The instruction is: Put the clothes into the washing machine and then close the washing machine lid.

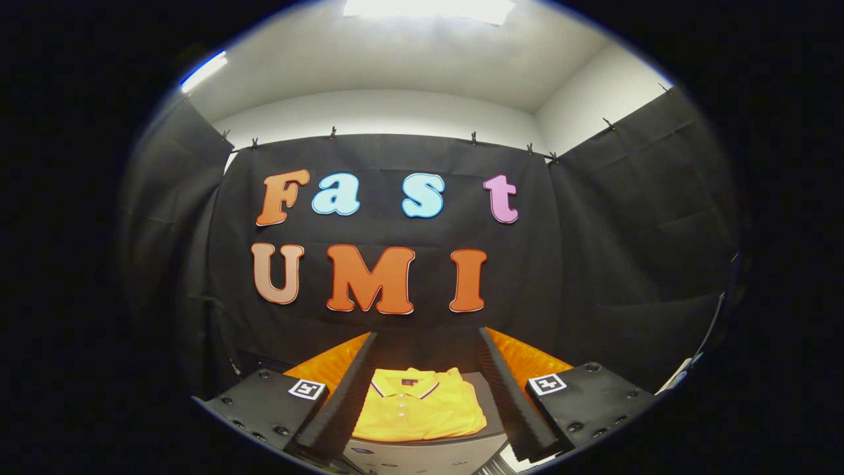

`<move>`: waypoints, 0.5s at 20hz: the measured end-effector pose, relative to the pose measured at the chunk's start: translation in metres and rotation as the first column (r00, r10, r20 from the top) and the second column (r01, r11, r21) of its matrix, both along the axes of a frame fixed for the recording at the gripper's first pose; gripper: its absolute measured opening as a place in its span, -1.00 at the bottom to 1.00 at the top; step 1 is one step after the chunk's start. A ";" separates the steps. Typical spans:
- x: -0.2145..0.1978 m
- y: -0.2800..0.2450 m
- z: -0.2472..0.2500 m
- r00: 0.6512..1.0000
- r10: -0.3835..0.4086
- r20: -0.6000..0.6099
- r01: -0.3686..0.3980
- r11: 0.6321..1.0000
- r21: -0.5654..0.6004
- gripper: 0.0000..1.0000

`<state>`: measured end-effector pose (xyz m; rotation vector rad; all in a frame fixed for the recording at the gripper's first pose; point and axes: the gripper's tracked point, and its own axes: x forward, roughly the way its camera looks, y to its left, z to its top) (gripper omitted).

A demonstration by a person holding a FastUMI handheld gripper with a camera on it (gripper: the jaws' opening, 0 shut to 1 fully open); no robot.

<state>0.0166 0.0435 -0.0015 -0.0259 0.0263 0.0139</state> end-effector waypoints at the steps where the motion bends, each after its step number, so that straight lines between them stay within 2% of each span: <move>1: 0.000 0.002 -0.004 1.000 0.003 -0.014 -0.003 1.000 -0.005 0.92; 10: -0.006 0.008 -0.006 1.000 -0.003 -0.021 0.003 1.000 -0.007 0.92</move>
